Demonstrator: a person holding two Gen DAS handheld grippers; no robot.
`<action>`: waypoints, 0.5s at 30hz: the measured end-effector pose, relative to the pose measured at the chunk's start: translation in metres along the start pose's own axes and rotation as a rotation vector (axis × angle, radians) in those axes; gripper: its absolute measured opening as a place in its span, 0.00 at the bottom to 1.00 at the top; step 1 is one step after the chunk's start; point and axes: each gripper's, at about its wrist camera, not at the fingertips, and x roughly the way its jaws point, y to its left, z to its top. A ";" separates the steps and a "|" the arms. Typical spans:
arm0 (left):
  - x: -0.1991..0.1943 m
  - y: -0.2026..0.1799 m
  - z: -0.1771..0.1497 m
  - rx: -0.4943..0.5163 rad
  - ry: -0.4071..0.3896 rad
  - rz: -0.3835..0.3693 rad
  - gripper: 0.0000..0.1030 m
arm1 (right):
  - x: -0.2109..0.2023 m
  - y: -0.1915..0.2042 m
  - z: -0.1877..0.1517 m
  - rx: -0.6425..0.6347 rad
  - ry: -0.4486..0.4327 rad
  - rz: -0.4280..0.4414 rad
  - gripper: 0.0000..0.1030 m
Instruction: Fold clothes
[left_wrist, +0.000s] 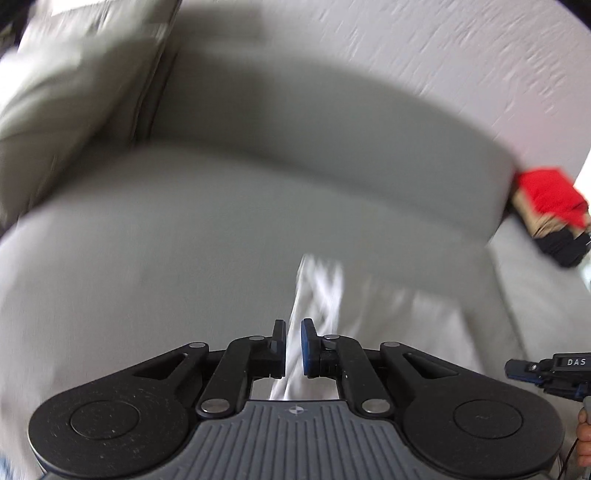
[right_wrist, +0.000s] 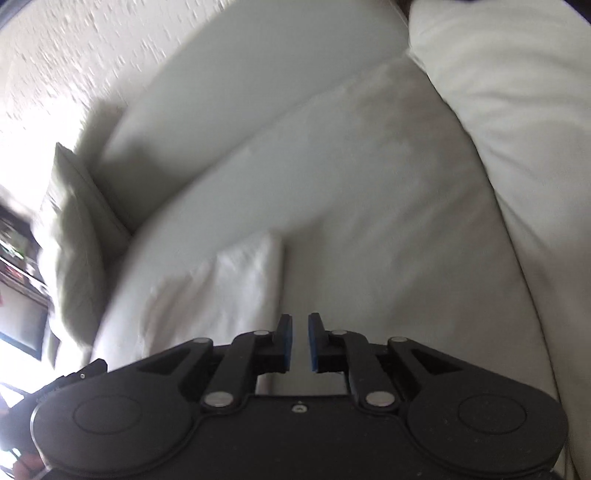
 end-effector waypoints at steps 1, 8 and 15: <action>0.005 -0.006 0.006 0.011 -0.016 -0.030 0.06 | 0.002 0.002 0.004 -0.001 -0.027 0.018 0.11; 0.070 -0.062 0.017 0.089 0.112 -0.291 0.07 | 0.050 0.027 0.021 0.029 -0.015 0.217 0.15; 0.123 -0.069 0.000 0.154 0.244 -0.139 0.11 | 0.095 0.009 0.023 0.133 0.105 0.187 0.14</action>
